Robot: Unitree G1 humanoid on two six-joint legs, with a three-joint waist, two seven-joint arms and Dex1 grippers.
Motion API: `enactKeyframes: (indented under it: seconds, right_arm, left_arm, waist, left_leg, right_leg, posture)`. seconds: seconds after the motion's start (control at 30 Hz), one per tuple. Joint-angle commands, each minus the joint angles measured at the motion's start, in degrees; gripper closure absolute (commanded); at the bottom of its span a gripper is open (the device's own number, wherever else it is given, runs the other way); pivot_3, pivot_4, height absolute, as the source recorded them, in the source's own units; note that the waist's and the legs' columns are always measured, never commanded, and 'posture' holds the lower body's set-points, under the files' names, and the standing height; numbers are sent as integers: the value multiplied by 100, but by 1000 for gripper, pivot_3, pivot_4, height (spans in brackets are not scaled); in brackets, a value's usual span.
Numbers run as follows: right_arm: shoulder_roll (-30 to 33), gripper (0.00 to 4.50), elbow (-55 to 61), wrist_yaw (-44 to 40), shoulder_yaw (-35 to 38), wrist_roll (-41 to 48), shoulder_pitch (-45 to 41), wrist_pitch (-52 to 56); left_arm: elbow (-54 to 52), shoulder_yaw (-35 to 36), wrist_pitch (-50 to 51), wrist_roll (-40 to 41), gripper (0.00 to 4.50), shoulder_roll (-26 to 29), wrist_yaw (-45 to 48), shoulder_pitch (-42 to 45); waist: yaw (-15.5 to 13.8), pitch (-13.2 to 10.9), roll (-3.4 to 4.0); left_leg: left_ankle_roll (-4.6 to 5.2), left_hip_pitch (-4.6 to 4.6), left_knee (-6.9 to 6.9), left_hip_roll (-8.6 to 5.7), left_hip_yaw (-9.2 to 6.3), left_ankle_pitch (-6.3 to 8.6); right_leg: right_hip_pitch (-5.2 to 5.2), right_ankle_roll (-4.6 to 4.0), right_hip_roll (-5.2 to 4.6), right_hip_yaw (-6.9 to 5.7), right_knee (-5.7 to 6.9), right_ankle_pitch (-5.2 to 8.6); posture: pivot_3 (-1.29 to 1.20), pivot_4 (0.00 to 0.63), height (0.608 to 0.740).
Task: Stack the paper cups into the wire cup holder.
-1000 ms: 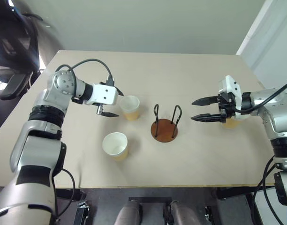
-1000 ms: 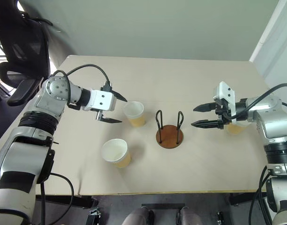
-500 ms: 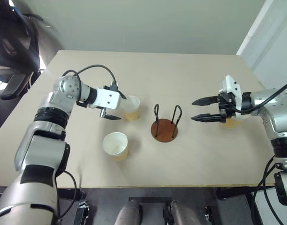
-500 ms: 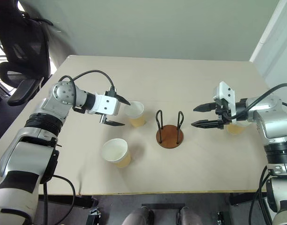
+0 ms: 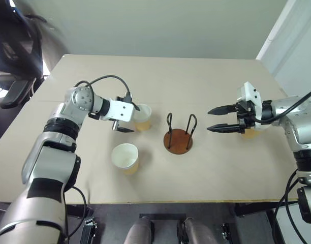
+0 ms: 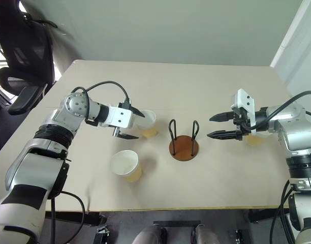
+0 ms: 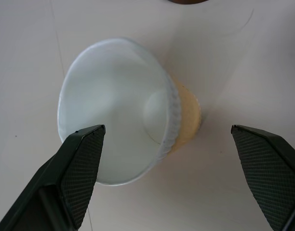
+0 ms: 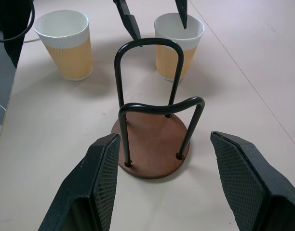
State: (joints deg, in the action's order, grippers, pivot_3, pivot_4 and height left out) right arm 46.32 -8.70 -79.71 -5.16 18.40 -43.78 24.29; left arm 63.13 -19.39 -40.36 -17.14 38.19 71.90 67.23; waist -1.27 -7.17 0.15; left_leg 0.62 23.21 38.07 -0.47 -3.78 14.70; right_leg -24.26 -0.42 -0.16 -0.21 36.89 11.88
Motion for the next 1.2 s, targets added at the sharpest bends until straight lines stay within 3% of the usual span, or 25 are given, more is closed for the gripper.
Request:
enactKeyframes:
  seconds: [0.03, 0.4, 0.93, 1.2]
  right_arm:
    - [104, 1422, 169, 38, 233, 131, -18, 18]
    - [113, 1422, 200, 34, 213, 129, -11, 43]
    - [229, 1422, 127, -74, 162, 76, -31, 13]
    - [316, 1422, 250, -118, 156, 116, 91, 75]
  left_arm:
    - [30, 5, -90, -48, 556, 14, -79, 150]
    - [211, -2, -169, -110, 4454, -9, -73, 191]
    - [264, 197, 430, 365, 4487, -78, 1459, 1114]
    - [443, 252, 775, 475, 4487, -419, 1882, 1924]
  waist:
    - [1, 0, 0]
    - [-3, 0, 0]
    - [-9, 0, 0]
    - [-32, 0, 0]
  left_leg:
    - [0, 0, 0, 0, 0, 0]
    - [-1, 0, 0, 0, 0, -1]
    - [7, 4, 2, 0, 0, 3]
    - [30, 22, 9, 0, 1, 11]
  right_leg:
    - [0, 0, 0, 0, 0, 0]
    - [0, 0, 0, 0, 1, 0]
    - [-1, 1, 0, 0, -3, -1]
    - [-9, 14, -1, -1, -11, -8]
  posture:
    - [0, 150, 740]
    - [0, 150, 740]
    - [0, 150, 740]
    - [0, 150, 740]
